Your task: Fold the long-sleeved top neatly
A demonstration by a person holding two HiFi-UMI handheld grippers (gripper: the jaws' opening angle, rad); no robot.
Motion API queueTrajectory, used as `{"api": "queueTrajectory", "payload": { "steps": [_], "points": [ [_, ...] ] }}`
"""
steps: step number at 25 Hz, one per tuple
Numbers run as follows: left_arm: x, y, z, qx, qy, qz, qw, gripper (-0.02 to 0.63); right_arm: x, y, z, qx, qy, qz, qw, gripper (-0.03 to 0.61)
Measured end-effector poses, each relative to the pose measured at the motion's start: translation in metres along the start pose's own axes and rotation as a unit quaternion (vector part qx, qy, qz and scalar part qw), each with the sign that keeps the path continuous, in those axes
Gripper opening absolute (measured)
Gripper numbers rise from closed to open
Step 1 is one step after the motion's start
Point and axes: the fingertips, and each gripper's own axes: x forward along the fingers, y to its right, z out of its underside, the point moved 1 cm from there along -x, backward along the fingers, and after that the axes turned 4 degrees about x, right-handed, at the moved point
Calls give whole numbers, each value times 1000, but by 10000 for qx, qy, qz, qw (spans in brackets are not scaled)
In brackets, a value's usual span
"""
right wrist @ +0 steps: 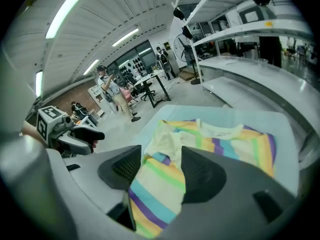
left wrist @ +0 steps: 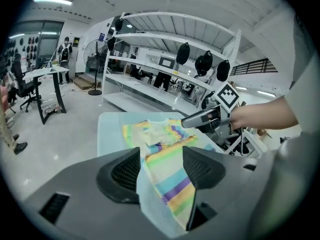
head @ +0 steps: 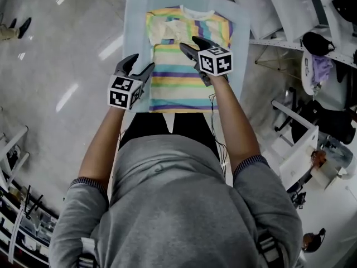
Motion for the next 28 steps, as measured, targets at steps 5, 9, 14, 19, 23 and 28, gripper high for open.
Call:
{"api": "queueTrajectory", "payload": {
  "steps": [5,9,14,19,23,28],
  "points": [
    [-6,14,21,193,-233,221,9993,291,-65,31,54,53,-75,654,9978,267],
    [-9,27,43,336,-434,258,9982,291,-107,47,101,123,-244,916,9954,267],
    [-18,47,82,196,-755,109,9969,291,-143,63,154,155,-437,1029,9936,267],
    [-29,62,130,40,-1030,-214,9944,290,-166,78,203,206,-469,1023,9934,267],
    [-41,73,172,-195,-1275,-507,9904,290,-183,89,243,298,-531,1066,9924,265],
    [-53,94,197,222,-1453,-541,9877,290,-198,94,287,66,-736,988,9924,264]
  ]
}}
